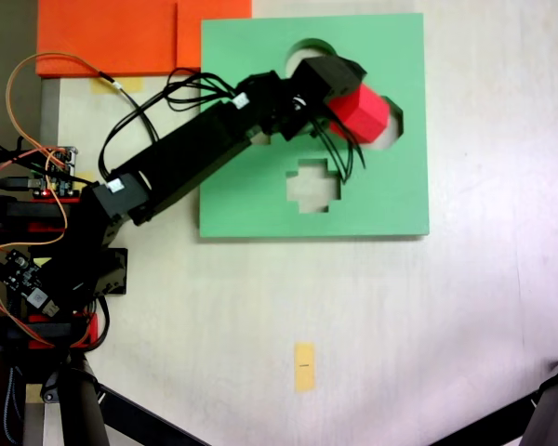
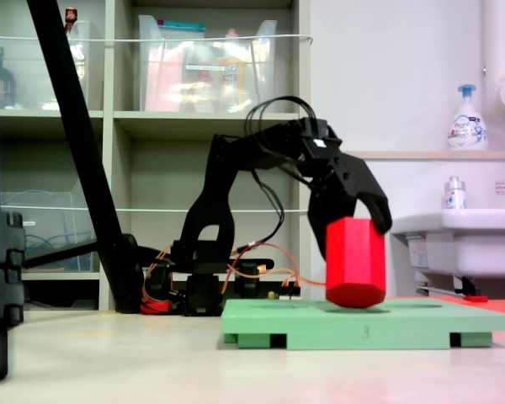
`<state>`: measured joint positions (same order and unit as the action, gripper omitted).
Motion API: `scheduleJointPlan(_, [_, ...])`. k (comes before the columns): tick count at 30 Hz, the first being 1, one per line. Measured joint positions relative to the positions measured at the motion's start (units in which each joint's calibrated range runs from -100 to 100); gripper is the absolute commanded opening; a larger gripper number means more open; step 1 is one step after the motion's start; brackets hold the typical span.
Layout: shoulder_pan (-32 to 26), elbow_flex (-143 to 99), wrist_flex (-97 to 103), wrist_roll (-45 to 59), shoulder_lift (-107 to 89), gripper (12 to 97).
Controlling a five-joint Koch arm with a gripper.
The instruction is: Put the octagonal pillar block into the corresponding hole
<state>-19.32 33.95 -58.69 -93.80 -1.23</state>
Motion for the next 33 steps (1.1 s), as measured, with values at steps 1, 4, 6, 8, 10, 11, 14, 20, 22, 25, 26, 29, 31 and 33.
scheduleJointPlan(1, [-0.15,0.00,-1.08,0.00,-0.41,24.9])
scheduleJointPlan(4, [-0.29,0.00,-4.21,0.00,-0.68,24.9])
scheduleJointPlan(6, [-0.29,0.10,-5.68,0.00,-0.96,25.0])
scheduleJointPlan(8, [-0.29,0.10,-6.95,0.00,-1.37,25.0])
scheduleJointPlan(10, [-0.34,0.10,-7.93,0.00,-1.37,25.0])
scheduleJointPlan(11, [-0.29,0.10,-8.13,0.00,-1.37,25.0])
scheduleJointPlan(14, [-0.29,0.10,-8.13,0.00,-1.23,25.0])
scheduleJointPlan(20, [0.20,0.59,-8.13,0.15,1.78,24.9])
scheduleJointPlan(22, [0.49,0.88,-8.13,0.15,3.01,24.9])
scheduleJointPlan(25, [0.98,0.98,-8.13,0.39,3.83,24.9])
scheduleJointPlan(26, [1.12,1.18,-8.03,0.73,4.24,25.0])
scheduleJointPlan(29, [1.47,1.67,-8.03,2.05,5.47,26.1])
scheduleJointPlan(31, [1.56,1.86,-8.03,2.88,6.29,26.1])
scheduleJointPlan(33, [1.66,2.45,-8.22,3.71,7.39,26.2])
